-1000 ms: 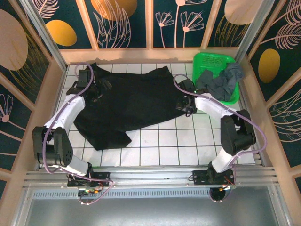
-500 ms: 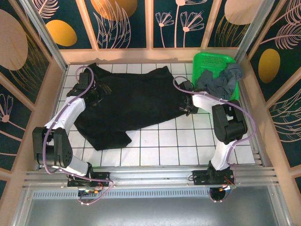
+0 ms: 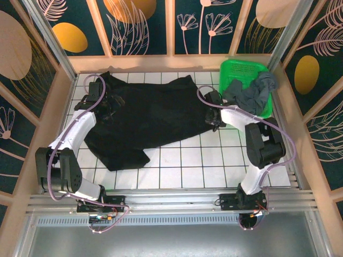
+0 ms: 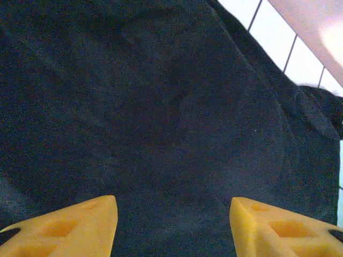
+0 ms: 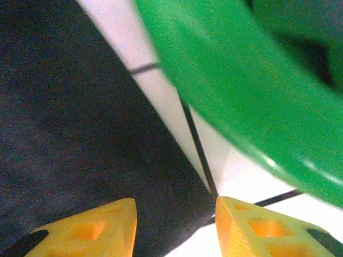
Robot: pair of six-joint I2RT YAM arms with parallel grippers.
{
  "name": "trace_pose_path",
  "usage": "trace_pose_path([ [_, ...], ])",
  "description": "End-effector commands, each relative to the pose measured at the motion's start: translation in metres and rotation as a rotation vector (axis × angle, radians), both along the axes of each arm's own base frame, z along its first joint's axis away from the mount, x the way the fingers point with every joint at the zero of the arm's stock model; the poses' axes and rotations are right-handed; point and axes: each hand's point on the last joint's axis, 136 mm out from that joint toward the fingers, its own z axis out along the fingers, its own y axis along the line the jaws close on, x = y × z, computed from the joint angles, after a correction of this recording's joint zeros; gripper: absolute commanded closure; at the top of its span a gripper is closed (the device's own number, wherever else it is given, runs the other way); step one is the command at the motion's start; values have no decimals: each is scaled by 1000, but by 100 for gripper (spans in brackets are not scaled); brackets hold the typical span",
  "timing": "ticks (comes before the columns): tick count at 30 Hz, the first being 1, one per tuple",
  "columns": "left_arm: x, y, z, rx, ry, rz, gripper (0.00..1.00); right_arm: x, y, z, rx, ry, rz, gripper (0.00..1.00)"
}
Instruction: Fold and stack the t-shirts
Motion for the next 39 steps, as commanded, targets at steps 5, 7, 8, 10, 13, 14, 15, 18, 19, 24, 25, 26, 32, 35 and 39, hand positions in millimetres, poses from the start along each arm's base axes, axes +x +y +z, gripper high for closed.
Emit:
trace_pose_path([
  [5, 10, 2, 25, -1, -60, 7, 43, 55, 12, 62, -16, -149, 75, 59],
  [7, 11, 1, 24, -5, -60, 7, 43, 67, 13, 55, 2, -135, 73, 58],
  [8, 11, 1, 23, -8, -59, 6, 43, 73, 10, 51, 3, -125, 63, 58],
  [10, 12, 0, 22, -12, -61, 3, 43, 82, 4, 38, 8, -87, 39, 59],
  [13, 11, -1, 22, -17, -60, -1, 43, 89, -19, 27, -10, -53, -9, 59],
  [14, 10, -1, 21, -16, -59, -1, 43, 89, -28, 26, -20, -50, -24, 59],
  [15, 9, -1, 21, -16, -58, -2, 42, 88, -38, 26, -35, -41, -42, 59],
  [18, 7, -1, 18, -16, -55, -1, 42, 82, -69, 27, -90, -19, -92, 60],
  [19, 6, -1, 16, -18, -53, -1, 42, 78, -79, 29, -112, -12, -109, 61],
  [24, 8, -3, 16, -32, -57, -4, 42, 71, -106, 46, -143, -38, -132, 61],
  [25, 9, -3, 17, -33, -58, -4, 42, 72, -101, 51, -132, -53, -111, 61],
  [26, 10, -3, 17, -31, -59, -4, 42, 75, -93, 56, -118, -72, -85, 60],
  [32, 9, 3, 14, 1, -40, 16, 42, 72, -30, 86, -34, -155, 59, 54],
  [35, 0, 10, 4, 33, -2, 41, 42, 53, -7, 77, -12, -107, 90, 48],
  [39, -14, 20, -3, 71, 34, 75, 41, 18, 7, 46, 0, -14, 125, 43],
])
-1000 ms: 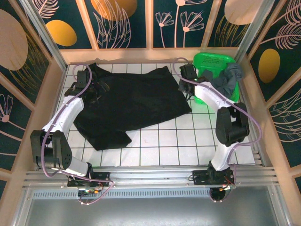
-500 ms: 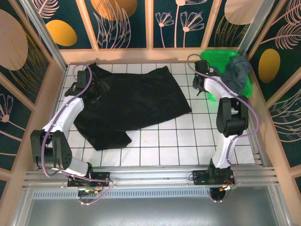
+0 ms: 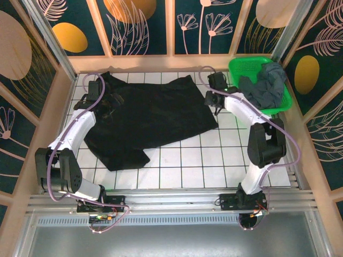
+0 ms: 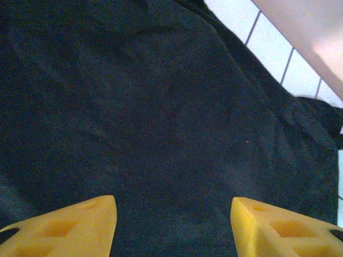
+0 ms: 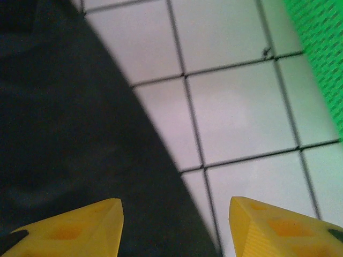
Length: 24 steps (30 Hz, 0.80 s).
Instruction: Fold and stack the t-shirts
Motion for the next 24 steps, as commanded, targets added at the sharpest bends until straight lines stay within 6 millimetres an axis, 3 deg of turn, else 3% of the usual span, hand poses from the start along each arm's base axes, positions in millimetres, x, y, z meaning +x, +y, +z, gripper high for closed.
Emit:
trace_pose_path([
  [1, -21, 15, -8, 52, 55, 53, 41, -38, -4, -34, 4, 137, -8, 41],
  [7, -44, 28, -19, 102, 109, 92, 39, -68, -6, -78, 13, 284, 10, 38],
  [19, -81, 53, -28, 214, 198, 171, 37, -70, -15, -128, -9, 385, -47, 43],
  [21, -87, 55, -30, 224, 210, 180, 36, -69, -19, -134, -22, 389, -58, 52],
  [24, -95, 59, -34, 240, 234, 192, 35, -65, -36, -138, -65, 375, -117, 81],
])
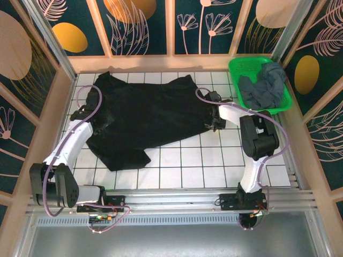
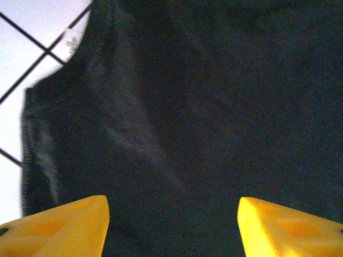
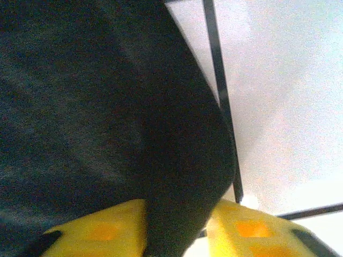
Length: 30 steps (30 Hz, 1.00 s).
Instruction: Fold and stack the t-shirts
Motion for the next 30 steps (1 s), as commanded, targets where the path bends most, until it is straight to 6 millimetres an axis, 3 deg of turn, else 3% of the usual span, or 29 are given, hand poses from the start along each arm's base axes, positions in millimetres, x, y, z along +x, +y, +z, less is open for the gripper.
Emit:
trace_pose_path([
  [1, -20, 13, -9, 38, 63, 42, 34, -6, -39, -18, -110, 39, -106, 91],
  [3, -25, 16, -19, 19, 96, 51, 33, -6, -61, -12, -155, 18, -170, 100],
  [7, -38, 16, -50, -61, 179, 54, 35, -6, -80, 0, -142, -18, -200, 100],
  [13, -63, -16, -83, -249, 264, 27, 44, -5, -68, 6, -97, -21, -153, 100],
  [21, -118, -71, -113, -396, 404, -14, 45, 1, -59, 9, -79, -22, -132, 100],
  [25, -128, -66, -123, -379, 412, 33, 47, 2, -58, 7, -78, -19, -130, 100],
  [30, -120, -61, -130, -353, 380, 58, 52, 1, -57, 8, -74, -20, -131, 100],
])
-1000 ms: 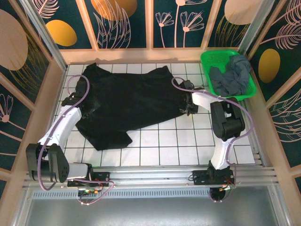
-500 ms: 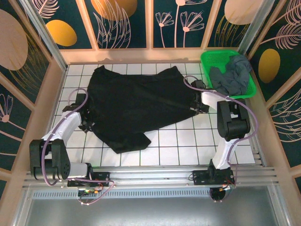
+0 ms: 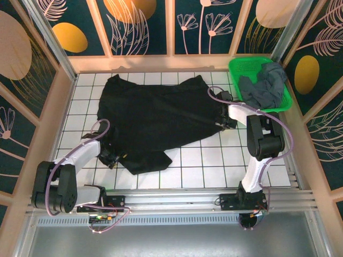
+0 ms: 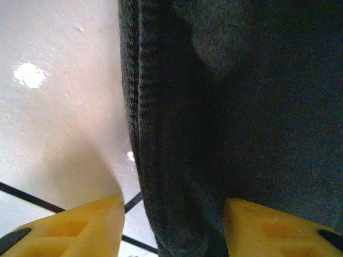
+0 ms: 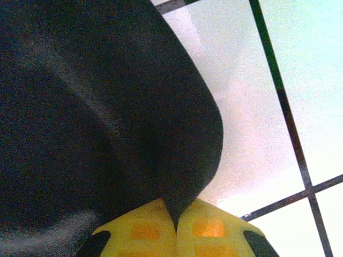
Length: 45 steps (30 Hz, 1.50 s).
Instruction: Fold and stack the t-shirts
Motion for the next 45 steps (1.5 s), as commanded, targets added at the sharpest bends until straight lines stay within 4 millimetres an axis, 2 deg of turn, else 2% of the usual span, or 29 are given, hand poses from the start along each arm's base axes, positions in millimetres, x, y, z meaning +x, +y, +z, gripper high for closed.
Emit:
trace_pose_path([
  [1, 11, 2, -7, 11, -33, 41, 55, -4, 6, 5, 10, 17, 26, 100],
  [2, 13, 3, -10, 23, -34, 44, 62, -4, 6, 6, 8, 15, 24, 100],
  [3, 16, 8, -12, 50, -39, 45, 75, -6, 6, 8, 5, 11, 21, 100],
  [5, 20, 19, -13, 116, -40, 51, 95, -10, 3, 9, -2, 10, 9, 100],
  [6, 21, 25, -14, 152, -38, 49, 100, -13, 1, 9, -7, 12, 1, 100],
  [10, 22, 49, -11, 260, -11, 70, 100, -37, -1, 6, 3, 49, -23, 100],
  [14, 28, 85, 5, 310, -50, 169, 100, -67, 11, 10, 34, 74, -9, 100],
  [16, 45, 91, 22, 304, -117, 182, 100, -72, 23, 21, 67, 41, 12, 100],
  [19, 90, 82, 62, 241, -276, 160, 100, -50, 38, 56, 136, -73, 31, 100],
  [22, 145, 69, 122, 155, -466, 158, 100, 2, 48, 111, 210, -233, 42, 100],
  [25, 203, 63, 200, 102, -672, 160, 100, 66, 53, 189, 284, -442, 47, 100],
  [27, 238, 64, 258, 87, -803, 171, 100, 105, 54, 251, 330, -588, 51, 100],
  [28, 252, 64, 289, 79, -867, 179, 100, 118, 54, 275, 344, -643, 56, 100],
  [30, 276, 65, 349, 60, -995, 197, 100, 140, 50, 338, 367, -785, 63, 100],
  [32, 288, 68, 400, 45, -1098, 217, 100, 150, 43, 390, 378, -904, 62, 100],
  [35, 288, 77, 463, 25, -1224, 252, 100, 145, 39, 453, 420, -1045, 96, 100],
  [37, 279, 86, 495, 19, -1294, 281, 100, 129, 35, 490, 431, -1138, 111, 100],
  [39, 260, 95, 526, 19, -1371, 318, 100, 103, 31, 522, 437, -1234, 130, 100],
  [42, 221, 110, 571, 55, -1504, 381, 100, 57, 24, 554, 458, -1365, 141, 100],
  [45, 185, 118, 606, 85, -1607, 438, 100, 16, 15, 574, 470, -1447, 136, 100],
])
